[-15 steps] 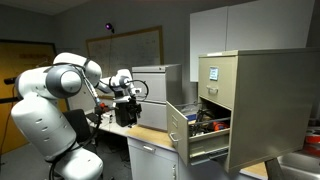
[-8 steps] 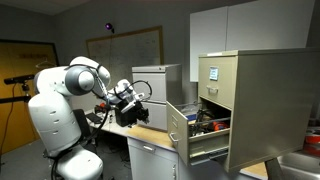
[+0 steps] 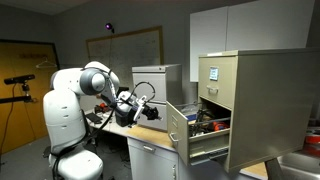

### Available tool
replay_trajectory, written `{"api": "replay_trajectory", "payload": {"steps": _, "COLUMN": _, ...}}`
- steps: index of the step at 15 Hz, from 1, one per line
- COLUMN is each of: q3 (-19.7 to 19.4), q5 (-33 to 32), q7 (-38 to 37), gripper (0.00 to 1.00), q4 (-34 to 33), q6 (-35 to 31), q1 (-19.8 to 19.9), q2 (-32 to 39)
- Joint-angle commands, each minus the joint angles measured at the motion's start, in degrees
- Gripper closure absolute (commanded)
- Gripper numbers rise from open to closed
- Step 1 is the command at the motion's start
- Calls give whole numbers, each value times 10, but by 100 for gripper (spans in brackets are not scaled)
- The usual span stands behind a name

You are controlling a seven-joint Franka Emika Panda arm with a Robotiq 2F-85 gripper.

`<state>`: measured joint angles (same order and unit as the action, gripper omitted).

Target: Close the bottom drawer of the file cabinet

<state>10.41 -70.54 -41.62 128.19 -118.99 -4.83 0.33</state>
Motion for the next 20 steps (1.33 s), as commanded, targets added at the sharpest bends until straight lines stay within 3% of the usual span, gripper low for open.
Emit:
{"api": "replay_trajectory", "payload": {"steps": 1, "q3": -36, "q5": -155, "q7": -39, "gripper": 100, "q4": -3, "q6": -59, "q1": 9, "q2": 29}}
{"api": "replay_trajectory", "payload": {"steps": 6, "q3": -91, "q5": -353, "q7": -109, "gripper": 100, "q4": -8, "q6": -96, "q1": 45, "q2": 65}}
{"api": "replay_trajectory", "payload": {"steps": 10, "q3": -125, "q5": -475, "q7": -166, "gripper": 100, "q4": -60, "q6": -106, "q1": 83, "q2": 120}}
{"api": "replay_trajectory", "payload": {"steps": 20, "q3": -131, "q5": -545, "q7": -240, "gripper": 100, "q4": -289, "q6": -191, "q1": 160, "q2": 268}}
